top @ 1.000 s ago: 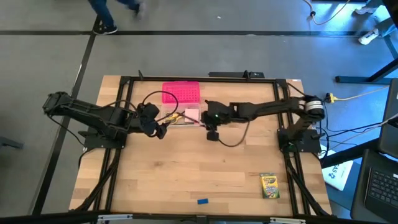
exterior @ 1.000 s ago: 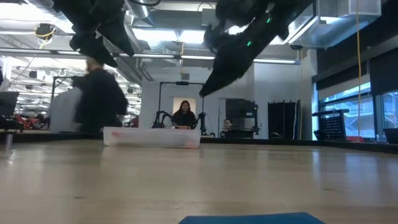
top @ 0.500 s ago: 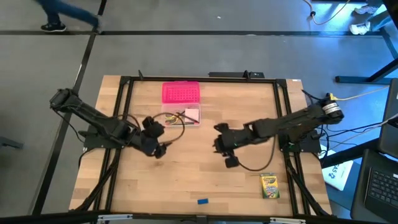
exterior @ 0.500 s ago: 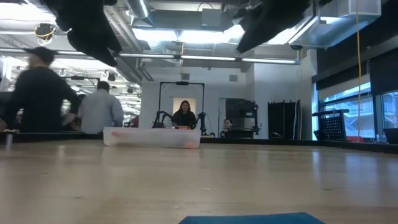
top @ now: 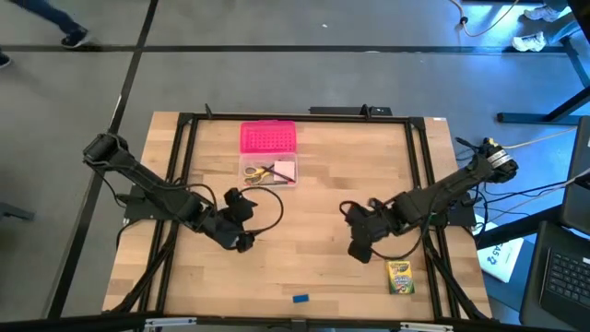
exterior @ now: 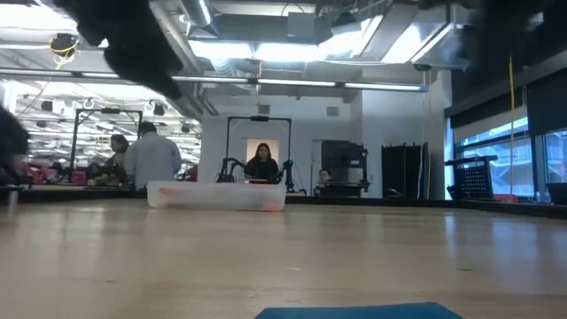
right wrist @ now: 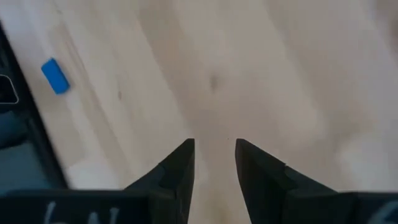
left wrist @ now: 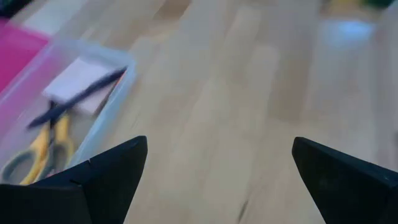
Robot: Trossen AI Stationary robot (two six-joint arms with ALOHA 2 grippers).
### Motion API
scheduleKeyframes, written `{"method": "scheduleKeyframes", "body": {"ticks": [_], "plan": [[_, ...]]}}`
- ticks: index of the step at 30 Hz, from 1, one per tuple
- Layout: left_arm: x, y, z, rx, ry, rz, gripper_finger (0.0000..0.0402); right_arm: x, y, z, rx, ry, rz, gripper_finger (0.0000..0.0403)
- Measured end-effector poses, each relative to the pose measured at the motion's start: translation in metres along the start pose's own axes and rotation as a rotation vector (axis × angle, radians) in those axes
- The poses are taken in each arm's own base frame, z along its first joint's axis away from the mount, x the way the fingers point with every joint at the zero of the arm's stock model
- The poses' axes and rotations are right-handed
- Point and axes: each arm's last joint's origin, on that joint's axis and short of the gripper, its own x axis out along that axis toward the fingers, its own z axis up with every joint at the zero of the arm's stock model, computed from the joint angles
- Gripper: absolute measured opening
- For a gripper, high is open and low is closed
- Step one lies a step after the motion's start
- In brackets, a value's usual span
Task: Pack school essentials
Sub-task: Put the yellow crayon box into the pink supply box
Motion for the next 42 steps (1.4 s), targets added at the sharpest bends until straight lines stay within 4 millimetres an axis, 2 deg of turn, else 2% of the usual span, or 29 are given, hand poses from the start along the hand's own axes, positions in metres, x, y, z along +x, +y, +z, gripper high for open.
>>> {"method": "scheduleKeyframes", "body": {"ticks": [6, 11, 17, 22, 37, 42], "plan": [[0.001, -0.014, 0.010, 0.166, -0.117, -0.080, 0.0396, -0.004, 0.003, -0.024, 0.304, 0.201, -0.028, 0.0118], [0.004, -0.017, 0.013, 0.266, -0.126, -0.148, 0.0396, -0.006, 0.004, -0.033, 0.431, 0.221, -0.081, 0.0118], [0.005, -0.016, 0.014, 0.292, -0.120, -0.157, 0.0396, -0.007, 0.002, -0.040, 0.530, 0.239, -0.143, 0.0118], [0.005, -0.016, 0.014, 0.291, -0.120, -0.158, 0.0396, -0.008, 0.002, -0.042, 0.551, 0.304, -0.147, 0.0118], [0.005, -0.016, 0.014, 0.290, -0.120, -0.159, 0.0396, -0.008, 0.004, -0.043, 0.539, 0.306, -0.127, 0.0118], [0.005, -0.016, 0.014, 0.290, -0.120, -0.159, 0.0396, -0.009, 0.010, -0.048, 0.599, 0.351, -0.095, 0.0118]]}}
